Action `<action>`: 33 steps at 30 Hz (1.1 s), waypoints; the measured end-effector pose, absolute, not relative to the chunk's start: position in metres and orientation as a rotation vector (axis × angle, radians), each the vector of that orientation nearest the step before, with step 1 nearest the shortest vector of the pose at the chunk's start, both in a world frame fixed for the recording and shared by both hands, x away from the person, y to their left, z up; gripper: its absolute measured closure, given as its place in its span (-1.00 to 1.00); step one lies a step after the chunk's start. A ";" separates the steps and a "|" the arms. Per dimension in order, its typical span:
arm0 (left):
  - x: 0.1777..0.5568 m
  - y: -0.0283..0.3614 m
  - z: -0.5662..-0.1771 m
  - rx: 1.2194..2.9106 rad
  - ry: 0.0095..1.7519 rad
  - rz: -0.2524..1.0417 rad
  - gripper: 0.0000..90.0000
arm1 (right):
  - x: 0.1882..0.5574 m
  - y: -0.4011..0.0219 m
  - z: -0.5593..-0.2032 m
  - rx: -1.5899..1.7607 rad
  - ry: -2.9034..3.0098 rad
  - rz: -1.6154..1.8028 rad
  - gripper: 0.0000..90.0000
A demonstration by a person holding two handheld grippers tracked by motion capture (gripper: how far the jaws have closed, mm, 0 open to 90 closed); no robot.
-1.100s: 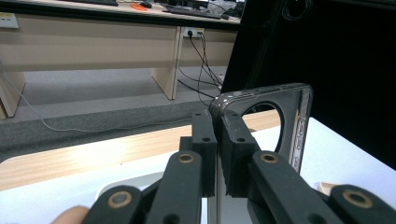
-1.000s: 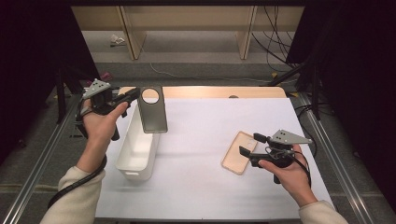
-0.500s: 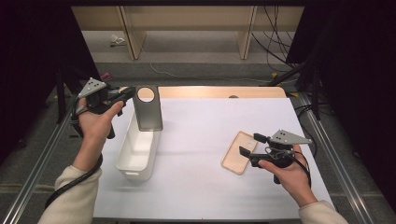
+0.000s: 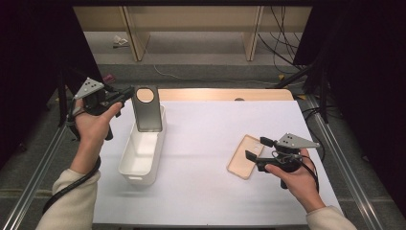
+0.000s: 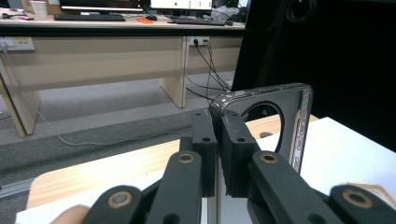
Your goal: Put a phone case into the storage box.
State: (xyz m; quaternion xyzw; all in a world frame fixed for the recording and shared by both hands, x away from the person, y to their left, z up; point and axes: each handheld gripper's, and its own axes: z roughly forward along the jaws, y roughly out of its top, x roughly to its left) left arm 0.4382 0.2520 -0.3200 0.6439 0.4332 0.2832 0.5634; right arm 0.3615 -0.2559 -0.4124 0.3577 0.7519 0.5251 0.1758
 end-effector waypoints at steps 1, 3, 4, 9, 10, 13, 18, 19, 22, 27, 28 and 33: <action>0.439 0.253 -0.320 1.515 1.020 0.668 0.89 | 0.362 -0.256 -0.413 1.012 2.130 1.490 -0.55; 0.439 0.254 -0.321 1.515 1.020 0.674 0.88 | 0.361 -0.256 -0.412 1.011 2.129 1.487 -0.55; 0.439 0.254 -0.321 1.515 1.020 0.678 0.88 | 0.361 -0.256 -0.412 1.011 2.130 1.486 -0.55; 0.442 0.257 -0.322 1.519 1.019 0.687 0.89 | 0.360 -0.255 -0.412 1.008 2.127 1.494 -0.56; 0.442 0.258 -0.323 1.520 1.020 0.688 0.88 | 0.360 -0.256 -0.413 1.006 2.130 1.489 -0.56; 0.444 0.260 -0.324 1.523 1.023 0.693 0.88 | 0.359 -0.256 -0.413 1.012 2.132 1.485 -0.56; 0.447 0.263 -0.327 1.516 1.034 0.692 0.89 | 0.357 -0.256 -0.413 1.012 2.134 1.491 -0.56; 0.448 0.263 -0.327 1.517 1.034 0.692 0.88 | 0.357 -0.256 -0.413 1.010 2.135 1.491 -0.56; 0.450 0.263 -0.328 1.521 1.036 0.696 0.89 | 0.357 -0.257 -0.413 1.015 2.132 1.493 -0.56; 0.454 0.263 -0.330 1.530 1.040 0.706 0.88 | 0.355 -0.258 -0.414 1.019 2.130 1.500 -0.56; 0.455 0.263 -0.330 1.532 1.041 0.707 0.89 | 0.355 -0.258 -0.414 1.014 2.130 1.500 -0.56; 0.458 0.264 -0.330 1.533 1.048 0.716 0.89 | 0.355 -0.257 -0.414 1.013 2.132 1.498 -0.56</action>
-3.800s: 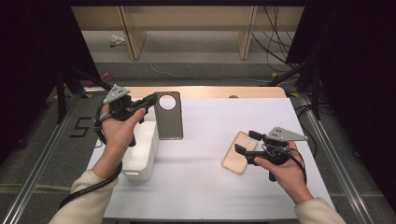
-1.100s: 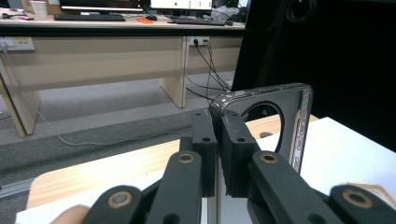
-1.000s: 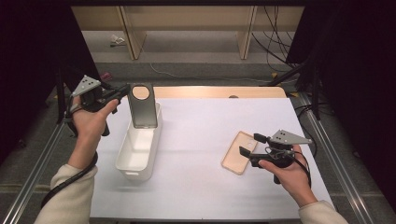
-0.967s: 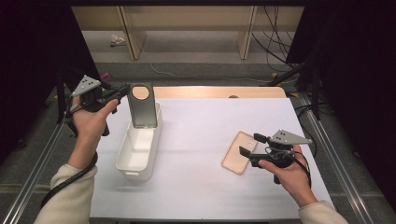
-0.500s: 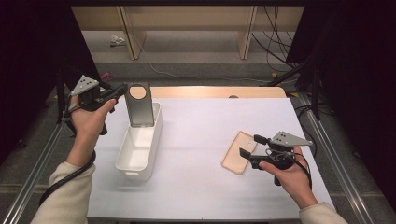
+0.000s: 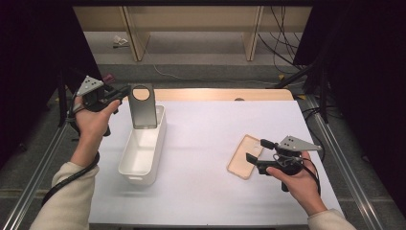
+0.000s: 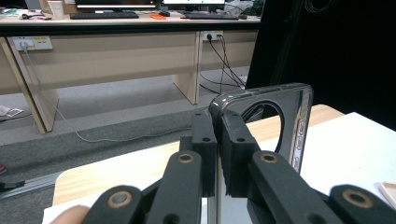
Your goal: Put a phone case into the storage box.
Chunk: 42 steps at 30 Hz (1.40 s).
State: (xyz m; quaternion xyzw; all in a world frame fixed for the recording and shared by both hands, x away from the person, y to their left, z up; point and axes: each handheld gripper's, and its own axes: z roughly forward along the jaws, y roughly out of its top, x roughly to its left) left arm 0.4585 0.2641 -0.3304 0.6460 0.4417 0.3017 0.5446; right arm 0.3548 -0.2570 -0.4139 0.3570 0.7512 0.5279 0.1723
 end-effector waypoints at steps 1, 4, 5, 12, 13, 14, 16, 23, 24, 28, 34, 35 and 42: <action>0.459 0.264 -0.331 1.533 1.049 0.717 0.88 | 0.355 -0.257 -0.414 1.014 2.131 1.498 -0.56; 0.461 0.266 -0.331 1.534 1.055 0.721 0.89 | 0.355 -0.257 -0.414 1.012 2.132 1.497 -0.56; 0.462 0.267 -0.331 1.531 1.058 0.723 0.89 | 0.355 -0.257 -0.414 1.012 2.133 1.496 -0.56; 0.466 0.270 -0.333 1.529 1.069 0.728 0.88 | 0.354 -0.257 -0.414 1.013 2.136 1.494 -0.56; 0.466 0.270 -0.333 1.529 1.068 0.729 0.89 | 0.354 -0.257 -0.414 1.011 2.137 1.493 -0.56; 0.467 0.270 -0.333 1.528 1.069 0.728 0.89 | 0.354 -0.257 -0.414 1.011 2.136 1.493 -0.56; 0.468 0.270 -0.333 1.529 1.068 0.728 0.88 | 0.354 -0.257 -0.414 1.007 2.139 1.491 -0.56; 0.470 0.269 -0.333 1.531 1.069 0.730 0.88 | 0.354 -0.256 -0.414 0.983 2.133 1.504 -0.62; 0.470 0.269 -0.333 1.532 1.069 0.729 0.88 | 0.354 -0.256 -0.415 0.983 2.133 1.500 -0.62; 0.471 0.270 -0.334 1.530 1.071 0.729 0.88 | 0.353 -0.256 -0.414 0.961 2.129 1.485 -0.64; 0.471 0.271 -0.335 1.529 1.073 0.727 0.88 | 0.351 -0.255 -0.413 0.907 2.060 1.445 -0.66; 0.471 0.271 -0.335 1.529 1.072 0.728 0.88 | 0.351 -0.255 -0.413 0.903 2.052 1.446 -0.66; 0.474 0.271 -0.335 1.526 1.075 0.730 0.88 | 0.351 -0.255 -0.413 0.897 2.057 1.436 -0.65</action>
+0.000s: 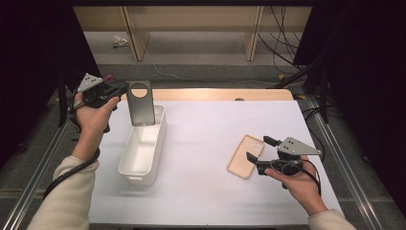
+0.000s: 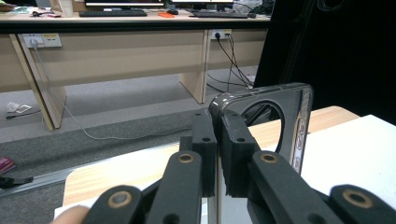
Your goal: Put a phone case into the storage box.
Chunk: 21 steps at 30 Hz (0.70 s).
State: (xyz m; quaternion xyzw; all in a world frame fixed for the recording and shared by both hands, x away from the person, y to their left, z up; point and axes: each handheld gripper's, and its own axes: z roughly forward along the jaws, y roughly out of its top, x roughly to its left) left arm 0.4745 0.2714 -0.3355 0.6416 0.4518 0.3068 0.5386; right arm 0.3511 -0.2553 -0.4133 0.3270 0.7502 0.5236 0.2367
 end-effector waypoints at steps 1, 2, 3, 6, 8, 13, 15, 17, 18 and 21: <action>0.475 0.271 -0.336 1.526 1.075 0.730 0.88 | 0.351 -0.255 -0.413 0.894 2.055 1.435 -0.65; 0.476 0.271 -0.336 1.526 1.074 0.729 0.89 | 0.352 -0.255 -0.413 0.886 2.053 1.440 -0.65; 0.476 0.271 -0.336 1.527 1.075 0.728 0.89 | 0.352 -0.255 -0.413 0.869 2.044 1.448 -0.64; 0.476 0.271 -0.336 1.526 1.076 0.728 0.88 | 0.353 -0.256 -0.412 0.844 2.016 1.473 -0.60; 0.476 0.271 -0.336 1.525 1.075 0.727 0.89 | 0.353 -0.257 -0.411 0.853 2.001 1.497 -0.54; 0.477 0.271 -0.337 1.525 1.073 0.725 0.88 | 0.353 -0.260 -0.407 0.896 1.966 1.562 -0.20; 0.477 0.271 -0.337 1.525 1.072 0.726 0.89 | 0.352 -0.261 -0.405 0.870 1.960 1.513 -0.12; 0.477 0.271 -0.337 1.523 1.074 0.724 0.88 | 0.352 -0.262 -0.405 0.859 1.945 1.519 -0.08; 0.477 0.271 -0.337 1.523 1.073 0.724 0.88 | 0.352 -0.261 -0.404 0.856 1.945 1.493 -0.08; 0.478 0.271 -0.337 1.521 1.074 0.722 0.88 | 0.349 -0.260 -0.403 0.856 1.951 1.356 -0.15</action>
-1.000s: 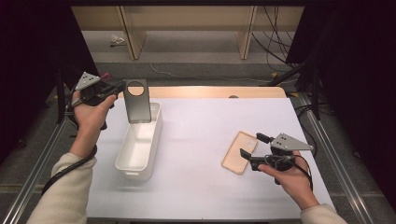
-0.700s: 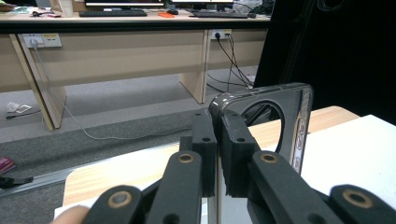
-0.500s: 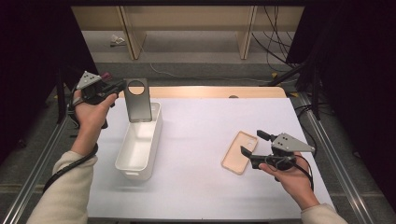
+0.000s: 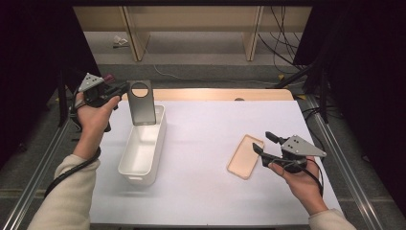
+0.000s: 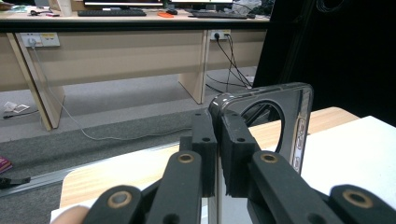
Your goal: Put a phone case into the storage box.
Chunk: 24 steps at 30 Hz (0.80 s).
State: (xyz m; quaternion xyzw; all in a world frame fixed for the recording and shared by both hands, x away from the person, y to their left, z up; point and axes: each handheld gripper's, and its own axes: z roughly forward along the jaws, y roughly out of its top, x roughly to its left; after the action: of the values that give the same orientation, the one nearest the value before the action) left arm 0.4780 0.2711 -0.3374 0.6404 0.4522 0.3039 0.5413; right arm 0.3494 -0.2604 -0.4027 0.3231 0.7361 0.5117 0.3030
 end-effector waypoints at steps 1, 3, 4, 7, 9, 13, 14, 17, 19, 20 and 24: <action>0.478 0.271 -0.337 1.521 1.074 0.722 0.88 | 0.349 -0.260 -0.403 0.851 1.957 1.331 -0.15; 0.478 0.271 -0.338 1.521 1.073 0.721 0.88 | 0.350 -0.260 -0.405 0.859 1.966 1.330 -0.20; 0.478 0.271 -0.338 1.522 1.073 0.721 0.88 | 0.350 -0.260 -0.406 0.859 1.972 1.319 -0.20; 0.479 0.271 -0.338 1.521 1.072 0.722 0.88 | 0.350 -0.259 -0.406 0.899 1.982 1.330 -0.24; 0.479 0.271 -0.338 1.521 1.072 0.722 0.88 | 0.349 -0.258 -0.405 0.926 1.986 1.332 -0.41; 0.481 0.270 -0.339 1.520 1.074 0.725 0.88 | 0.351 -0.257 -0.406 0.961 2.043 1.364 -0.64; 0.481 0.269 -0.339 1.520 1.074 0.725 0.88 | 0.351 -0.257 -0.407 0.970 2.051 1.358 -0.65; 0.484 0.269 -0.340 1.522 1.076 0.727 0.88 | 0.352 -0.257 -0.407 0.982 2.049 1.361 -0.64; 0.485 0.268 -0.340 1.525 1.075 0.727 0.88 | 0.351 -0.258 -0.407 0.981 2.043 1.358 -0.64; 0.486 0.267 -0.341 1.526 1.075 0.727 0.88 | 0.351 -0.258 -0.407 0.983 2.037 1.358 -0.63; 0.489 0.266 -0.342 1.534 1.076 0.728 0.88 | 0.352 -0.258 -0.407 0.986 2.038 1.338 -0.61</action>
State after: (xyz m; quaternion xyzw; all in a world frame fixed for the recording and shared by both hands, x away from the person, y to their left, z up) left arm 0.4891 0.2657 -0.3420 0.6442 0.4520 0.3059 0.5358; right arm 0.3518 -0.2580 -0.4071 0.3627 0.7496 0.4923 0.2533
